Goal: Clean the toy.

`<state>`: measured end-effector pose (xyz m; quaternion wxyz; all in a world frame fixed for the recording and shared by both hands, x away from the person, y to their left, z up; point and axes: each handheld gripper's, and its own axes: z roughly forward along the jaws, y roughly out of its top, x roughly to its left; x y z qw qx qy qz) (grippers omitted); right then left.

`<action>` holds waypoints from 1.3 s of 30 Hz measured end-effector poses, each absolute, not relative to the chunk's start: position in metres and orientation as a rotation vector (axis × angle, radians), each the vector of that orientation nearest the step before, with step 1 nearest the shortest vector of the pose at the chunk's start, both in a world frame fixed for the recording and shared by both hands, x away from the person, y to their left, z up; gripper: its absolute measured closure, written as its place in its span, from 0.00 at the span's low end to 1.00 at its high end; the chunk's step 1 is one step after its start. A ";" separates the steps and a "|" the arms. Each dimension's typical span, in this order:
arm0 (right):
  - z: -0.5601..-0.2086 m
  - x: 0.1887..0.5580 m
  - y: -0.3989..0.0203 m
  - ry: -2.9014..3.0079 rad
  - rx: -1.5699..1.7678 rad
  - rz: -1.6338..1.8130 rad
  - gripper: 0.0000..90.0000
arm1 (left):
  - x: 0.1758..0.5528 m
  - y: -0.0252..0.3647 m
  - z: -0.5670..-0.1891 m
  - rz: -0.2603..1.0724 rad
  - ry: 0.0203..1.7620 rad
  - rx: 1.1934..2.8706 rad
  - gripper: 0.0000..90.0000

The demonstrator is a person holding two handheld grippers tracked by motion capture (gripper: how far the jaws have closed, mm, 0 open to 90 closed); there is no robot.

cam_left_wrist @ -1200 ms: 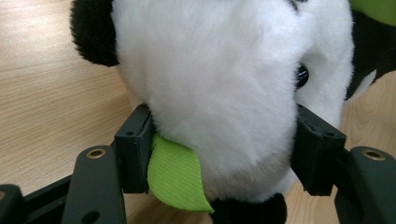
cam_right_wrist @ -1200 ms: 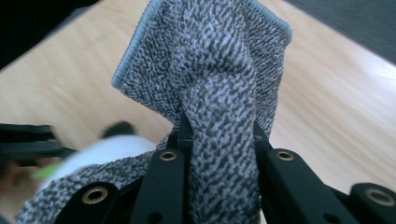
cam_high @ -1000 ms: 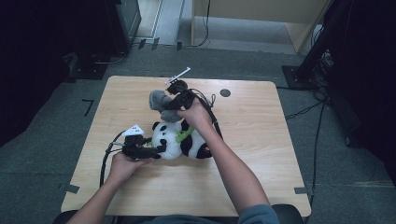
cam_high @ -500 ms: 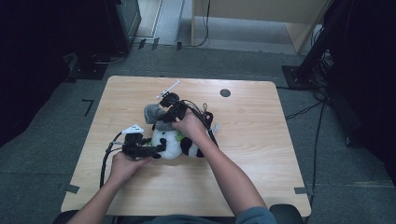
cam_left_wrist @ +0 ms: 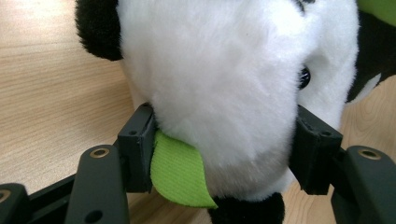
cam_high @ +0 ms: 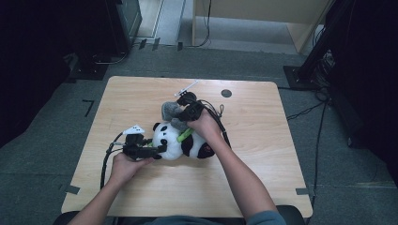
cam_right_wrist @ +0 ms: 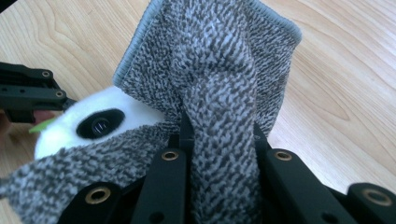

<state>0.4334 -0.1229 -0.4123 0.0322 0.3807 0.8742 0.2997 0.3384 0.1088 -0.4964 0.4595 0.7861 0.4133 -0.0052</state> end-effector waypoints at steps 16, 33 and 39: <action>-0.404 0.438 -0.156 2.583 1.203 0.917 0.86 | 0.339 0.110 -0.496 -0.024 1.020 1.932 0.41; -0.389 0.454 -0.211 2.441 1.356 0.918 0.86 | 0.336 0.110 -0.496 -0.012 1.002 1.939 0.40; -0.364 0.441 -0.228 2.381 1.328 1.095 0.86 | 0.336 0.110 -0.496 -0.015 1.003 1.931 0.39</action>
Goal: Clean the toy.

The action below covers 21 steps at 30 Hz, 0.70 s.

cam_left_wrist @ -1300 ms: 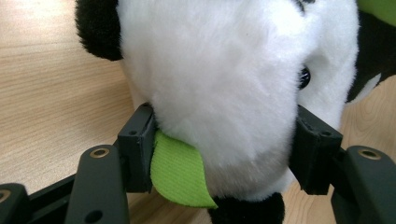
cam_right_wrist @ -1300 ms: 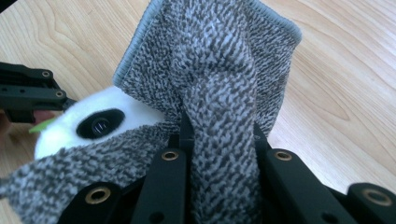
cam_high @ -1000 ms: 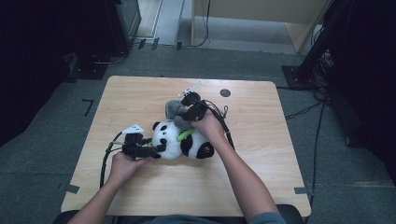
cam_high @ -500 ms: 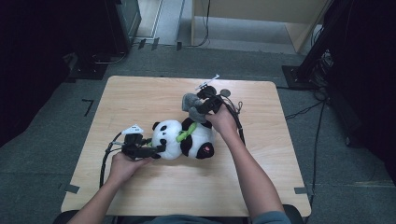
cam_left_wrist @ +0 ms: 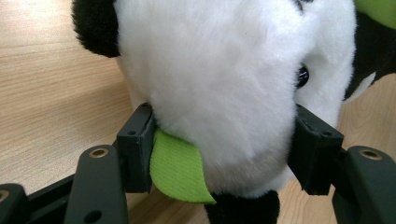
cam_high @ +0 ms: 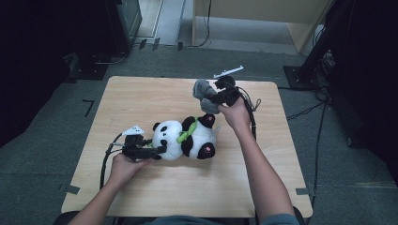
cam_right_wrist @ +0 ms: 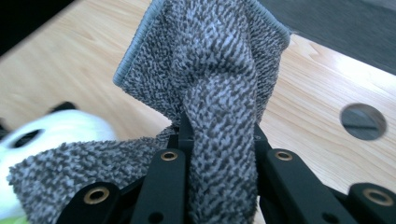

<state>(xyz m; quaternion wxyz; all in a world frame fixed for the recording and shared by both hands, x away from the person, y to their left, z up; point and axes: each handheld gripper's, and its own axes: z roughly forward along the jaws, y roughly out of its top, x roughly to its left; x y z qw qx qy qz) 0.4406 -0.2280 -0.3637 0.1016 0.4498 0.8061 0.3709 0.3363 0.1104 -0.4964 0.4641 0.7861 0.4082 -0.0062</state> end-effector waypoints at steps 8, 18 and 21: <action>-0.366 0.411 -0.240 2.400 1.241 1.229 0.85 | 0.337 0.111 -0.496 -0.020 1.000 1.932 0.39; -0.396 0.392 -0.250 2.365 1.250 1.325 0.83 | 0.338 0.110 -0.496 -0.028 1.004 1.934 0.37; -0.405 0.389 -0.245 2.346 1.191 1.292 0.83 | 0.340 0.110 -0.497 -0.041 1.020 1.916 0.37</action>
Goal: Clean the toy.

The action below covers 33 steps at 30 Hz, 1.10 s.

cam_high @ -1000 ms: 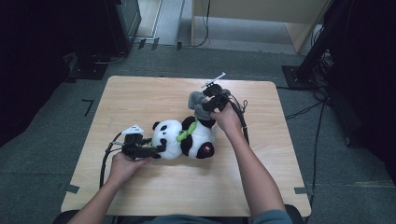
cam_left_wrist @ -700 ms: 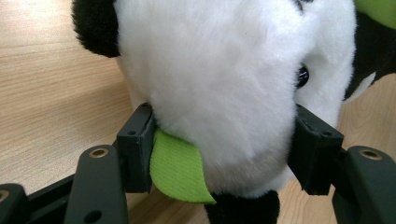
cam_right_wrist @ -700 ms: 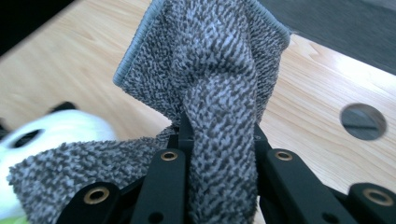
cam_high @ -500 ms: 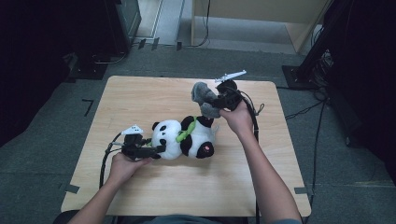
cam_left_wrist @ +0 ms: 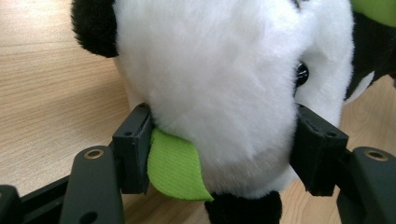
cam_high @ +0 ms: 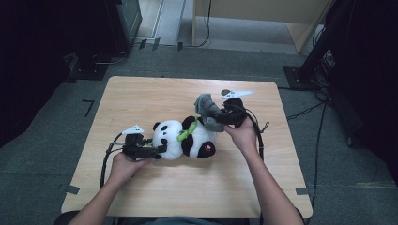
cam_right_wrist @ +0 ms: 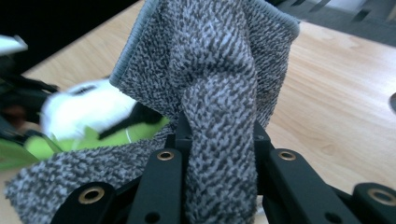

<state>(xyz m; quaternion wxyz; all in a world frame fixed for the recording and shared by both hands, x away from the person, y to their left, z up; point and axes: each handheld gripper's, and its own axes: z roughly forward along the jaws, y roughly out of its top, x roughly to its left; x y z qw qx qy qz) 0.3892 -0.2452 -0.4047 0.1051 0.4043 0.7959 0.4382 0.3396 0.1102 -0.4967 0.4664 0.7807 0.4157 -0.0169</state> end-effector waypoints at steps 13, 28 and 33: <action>-0.424 0.385 -0.261 2.283 1.148 1.383 0.83 | 0.341 0.109 -0.495 -0.043 1.025 1.932 0.38; -0.451 0.381 -0.276 2.246 1.320 1.313 0.85 | 0.340 0.108 -0.493 -0.023 1.005 1.966 0.37; -0.453 0.384 -0.288 2.210 1.402 1.348 0.84 | 0.338 0.109 -0.495 -0.001 0.966 1.970 0.37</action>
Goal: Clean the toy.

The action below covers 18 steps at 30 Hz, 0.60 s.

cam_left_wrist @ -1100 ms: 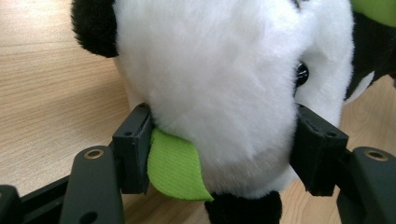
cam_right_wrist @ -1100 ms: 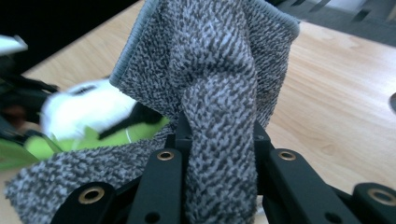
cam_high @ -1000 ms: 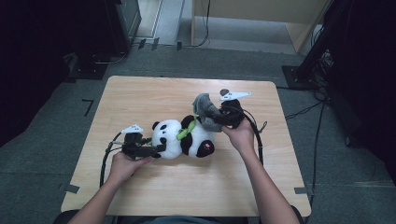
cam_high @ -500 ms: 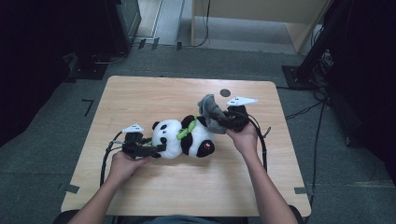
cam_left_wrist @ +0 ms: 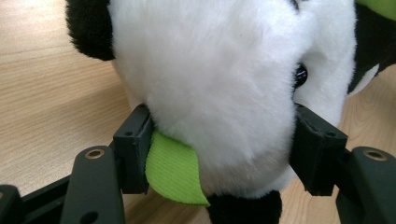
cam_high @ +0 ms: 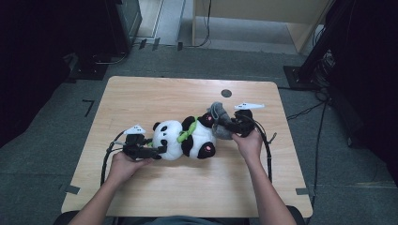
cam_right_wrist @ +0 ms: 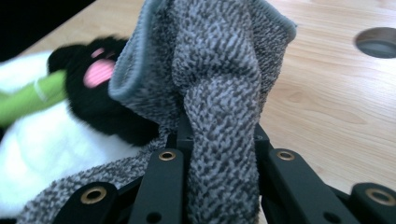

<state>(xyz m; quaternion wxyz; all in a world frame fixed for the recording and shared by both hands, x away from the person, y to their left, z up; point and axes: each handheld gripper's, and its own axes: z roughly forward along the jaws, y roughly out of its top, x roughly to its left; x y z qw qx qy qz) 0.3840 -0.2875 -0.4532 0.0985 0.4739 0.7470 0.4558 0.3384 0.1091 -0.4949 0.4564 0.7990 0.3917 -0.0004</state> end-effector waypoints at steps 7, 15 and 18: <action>-0.424 0.377 -0.283 2.145 1.314 1.376 0.84 | 0.339 0.110 -0.496 0.000 0.957 1.962 0.36; -0.389 0.369 -0.272 2.119 1.207 1.489 0.84 | 0.339 0.111 -0.498 -0.004 0.962 1.945 0.36; -0.390 0.370 -0.260 2.159 1.191 1.510 0.84 | 0.338 0.111 -0.498 -0.001 0.962 1.947 0.36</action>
